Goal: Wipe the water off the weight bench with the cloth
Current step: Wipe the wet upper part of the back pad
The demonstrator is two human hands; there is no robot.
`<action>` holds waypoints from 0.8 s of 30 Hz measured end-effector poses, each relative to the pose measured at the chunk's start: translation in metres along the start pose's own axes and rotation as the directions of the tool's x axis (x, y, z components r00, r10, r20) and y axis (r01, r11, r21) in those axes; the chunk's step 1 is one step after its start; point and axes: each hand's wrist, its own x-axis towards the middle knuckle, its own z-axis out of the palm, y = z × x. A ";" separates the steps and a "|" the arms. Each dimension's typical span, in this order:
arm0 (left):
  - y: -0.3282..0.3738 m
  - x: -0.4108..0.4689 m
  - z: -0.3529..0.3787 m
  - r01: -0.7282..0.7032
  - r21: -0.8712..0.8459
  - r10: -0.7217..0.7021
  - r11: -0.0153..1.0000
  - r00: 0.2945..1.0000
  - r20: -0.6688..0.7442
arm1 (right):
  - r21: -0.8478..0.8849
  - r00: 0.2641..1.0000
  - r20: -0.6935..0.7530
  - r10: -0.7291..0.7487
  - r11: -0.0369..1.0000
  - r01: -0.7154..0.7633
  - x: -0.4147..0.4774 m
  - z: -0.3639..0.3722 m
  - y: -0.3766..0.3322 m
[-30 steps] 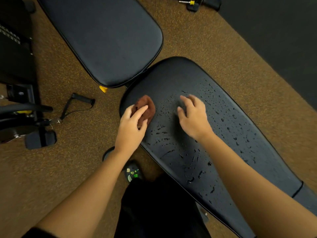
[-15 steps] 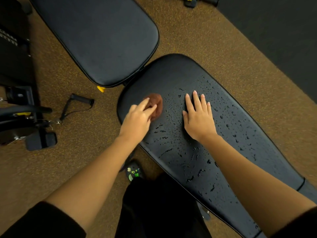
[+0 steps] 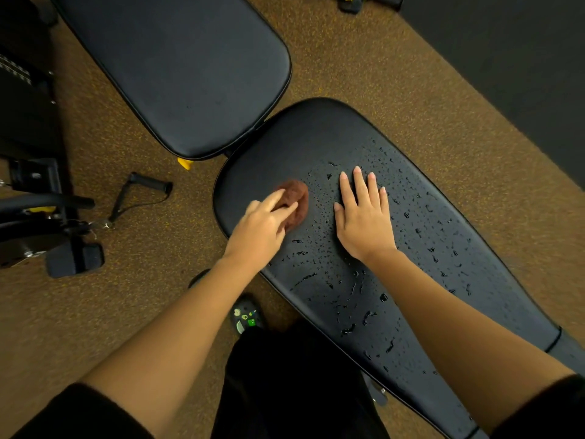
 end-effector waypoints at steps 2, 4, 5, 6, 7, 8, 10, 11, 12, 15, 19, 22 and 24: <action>-0.003 0.005 -0.001 0.061 0.006 -0.061 0.998 0.998 -0.034 | -0.002 1.000 -0.003 -0.002 1.000 0.002 0.000 0.000 0.001; -0.004 0.001 0.000 0.093 -0.001 -0.093 0.996 0.994 -0.058 | -0.004 1.000 -0.004 -0.002 1.000 0.002 0.000 0.001 0.001; -0.002 -0.005 0.002 0.091 -0.008 -0.091 0.996 0.994 -0.063 | -0.004 1.000 -0.004 -0.002 1.000 0.002 -0.001 0.001 0.001; -0.001 -0.014 0.005 0.079 -0.014 -0.080 0.997 0.995 -0.061 | -0.003 1.000 -0.006 -0.002 1.000 0.002 -0.001 0.002 0.001; 0.000 -0.025 0.008 0.061 -0.019 -0.062 0.998 0.997 -0.053 | -0.002 1.000 -0.008 -0.001 1.000 0.001 -0.002 0.002 0.001; 0.000 -0.036 0.010 0.040 -0.023 -0.041 0.999 0.998 -0.042 | 0.001 1.000 -0.010 0.000 1.000 0.000 -0.002 0.002 0.001; -0.005 -0.052 0.012 0.011 -0.017 -0.011 1.000 1.000 -0.013 | 0.006 1.000 -0.013 0.000 1.000 0.000 -0.002 0.001 0.001; -0.010 -0.053 0.011 0.006 -0.001 -0.006 1.000 1.000 -0.016 | 0.007 1.000 -0.014 -0.002 1.000 0.002 -0.001 0.001 0.001; -0.015 -0.051 0.008 0.017 0.015 -0.017 1.000 0.999 -0.032 | 0.009 1.000 -0.014 -0.005 1.000 0.005 -0.001 0.001 0.001; -0.021 -0.040 0.002 0.116 0.028 -0.114 0.993 0.991 -0.073 | 0.000 1.000 -0.013 -0.007 1.000 0.007 0.000 0.002 0.002; -0.010 -0.046 0.008 0.120 0.032 -0.117 0.992 0.989 -0.089 | -0.008 1.000 -0.022 0.003 1.000 -0.003 -0.001 0.004 0.002; -0.002 -0.059 0.016 0.091 0.027 -0.089 0.995 0.993 -0.084 | 0.000 0.999 -0.033 0.015 1.000 -0.015 -0.001 0.005 -0.001; 0.000 -0.063 0.017 0.080 0.029 -0.077 0.996 0.993 -0.085 | -0.005 0.999 -0.028 0.024 1.000 -0.024 -0.001 0.006 -0.003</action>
